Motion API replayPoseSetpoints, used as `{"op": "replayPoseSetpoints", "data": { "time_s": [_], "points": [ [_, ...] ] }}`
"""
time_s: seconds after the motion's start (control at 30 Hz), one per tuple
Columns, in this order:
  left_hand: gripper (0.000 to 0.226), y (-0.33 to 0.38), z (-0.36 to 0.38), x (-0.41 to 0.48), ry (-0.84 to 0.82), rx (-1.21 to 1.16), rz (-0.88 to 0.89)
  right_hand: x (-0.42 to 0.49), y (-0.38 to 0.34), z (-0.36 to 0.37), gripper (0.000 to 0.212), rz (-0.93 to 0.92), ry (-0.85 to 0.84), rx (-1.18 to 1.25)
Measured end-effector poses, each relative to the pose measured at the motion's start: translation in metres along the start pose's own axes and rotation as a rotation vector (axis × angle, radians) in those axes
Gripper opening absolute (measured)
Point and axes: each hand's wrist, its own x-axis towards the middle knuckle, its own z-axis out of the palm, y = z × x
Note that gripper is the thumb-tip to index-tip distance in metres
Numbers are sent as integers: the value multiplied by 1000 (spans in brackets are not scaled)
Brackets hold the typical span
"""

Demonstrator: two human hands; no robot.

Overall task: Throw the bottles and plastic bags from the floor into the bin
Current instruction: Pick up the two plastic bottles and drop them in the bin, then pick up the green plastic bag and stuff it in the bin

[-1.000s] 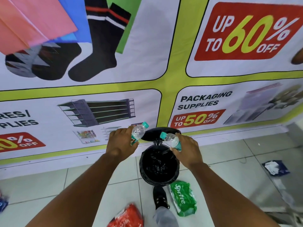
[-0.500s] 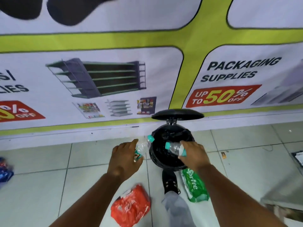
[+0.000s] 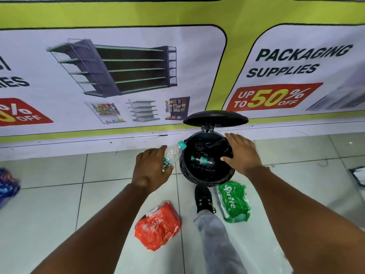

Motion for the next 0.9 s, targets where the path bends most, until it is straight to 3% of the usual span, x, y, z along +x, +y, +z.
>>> {"op": "replayPoseSetpoints", "data": {
  "time_s": [0.2,0.43,0.7,0.9],
  "points": [
    [68,13,-5,13,14,76,33,0,32,-42,84,-1,112,-25],
    [68,33,16,27,-87,174,148,-13,73,-74,80,143,283,57],
    [72,91,62,79,-100,281,297,-39,131,-69,80,199,266,16],
    [99,107,62,102,-70,283,279,-37,130,-55,82,170,216,24]
  ]
}}
